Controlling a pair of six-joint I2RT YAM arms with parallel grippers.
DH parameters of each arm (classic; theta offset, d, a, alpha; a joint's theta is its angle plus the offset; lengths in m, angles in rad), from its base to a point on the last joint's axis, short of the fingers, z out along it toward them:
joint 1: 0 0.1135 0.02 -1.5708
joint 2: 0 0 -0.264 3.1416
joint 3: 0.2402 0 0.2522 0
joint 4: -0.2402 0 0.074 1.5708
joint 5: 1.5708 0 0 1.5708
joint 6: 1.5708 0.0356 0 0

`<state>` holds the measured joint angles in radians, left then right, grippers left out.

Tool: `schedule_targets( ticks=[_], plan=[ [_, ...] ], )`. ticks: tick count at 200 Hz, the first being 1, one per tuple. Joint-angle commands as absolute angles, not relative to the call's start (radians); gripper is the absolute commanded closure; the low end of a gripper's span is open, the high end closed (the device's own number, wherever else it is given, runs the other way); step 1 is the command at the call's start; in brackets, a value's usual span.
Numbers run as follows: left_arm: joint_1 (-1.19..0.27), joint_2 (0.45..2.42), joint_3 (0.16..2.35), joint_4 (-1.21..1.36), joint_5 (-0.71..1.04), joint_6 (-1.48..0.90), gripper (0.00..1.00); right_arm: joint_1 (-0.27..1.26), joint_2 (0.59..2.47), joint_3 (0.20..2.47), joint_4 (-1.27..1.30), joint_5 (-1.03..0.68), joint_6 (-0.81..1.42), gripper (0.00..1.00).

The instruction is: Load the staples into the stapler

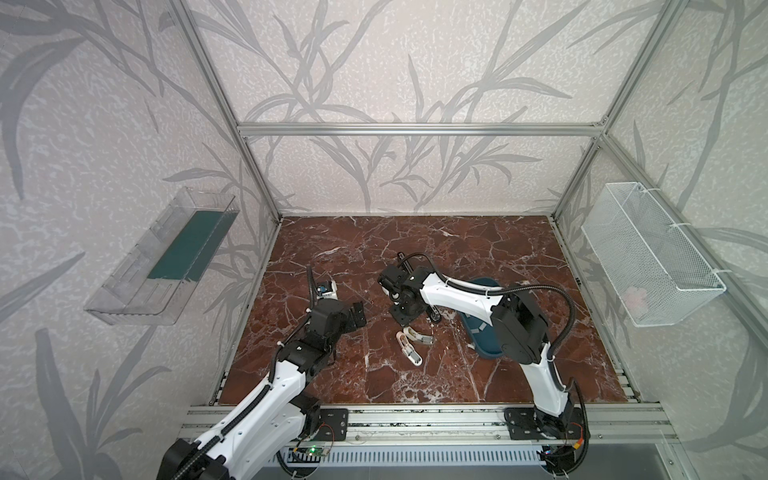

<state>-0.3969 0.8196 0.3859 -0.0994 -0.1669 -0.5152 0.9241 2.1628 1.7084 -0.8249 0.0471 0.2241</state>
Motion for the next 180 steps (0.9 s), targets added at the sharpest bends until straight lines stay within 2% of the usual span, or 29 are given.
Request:
schedule_targets(
  ticks=[1,49,82,154,180],
  plan=[
    [-0.388,0.805,0.390,-0.119,-0.178,-0.525,0.01,0.931,2.206,1.730,-0.837,0.056,0.179,0.55],
    [-0.387,0.804,0.392,-0.123,-0.179,-0.523,0.01,0.930,2.235,1.758,-0.848,0.095,0.168,0.57],
    [-0.387,0.805,0.390,-0.120,-0.181,-0.524,0.01,0.930,2.241,1.756,-0.848,0.098,0.165,0.65],
    [-0.385,0.802,0.389,-0.121,-0.176,-0.523,0.01,0.930,2.255,1.734,-0.830,0.077,0.168,0.66],
    [-0.385,0.795,0.388,-0.124,-0.178,-0.523,0.01,0.933,2.258,1.723,-0.824,0.075,0.170,0.69]
  ],
)
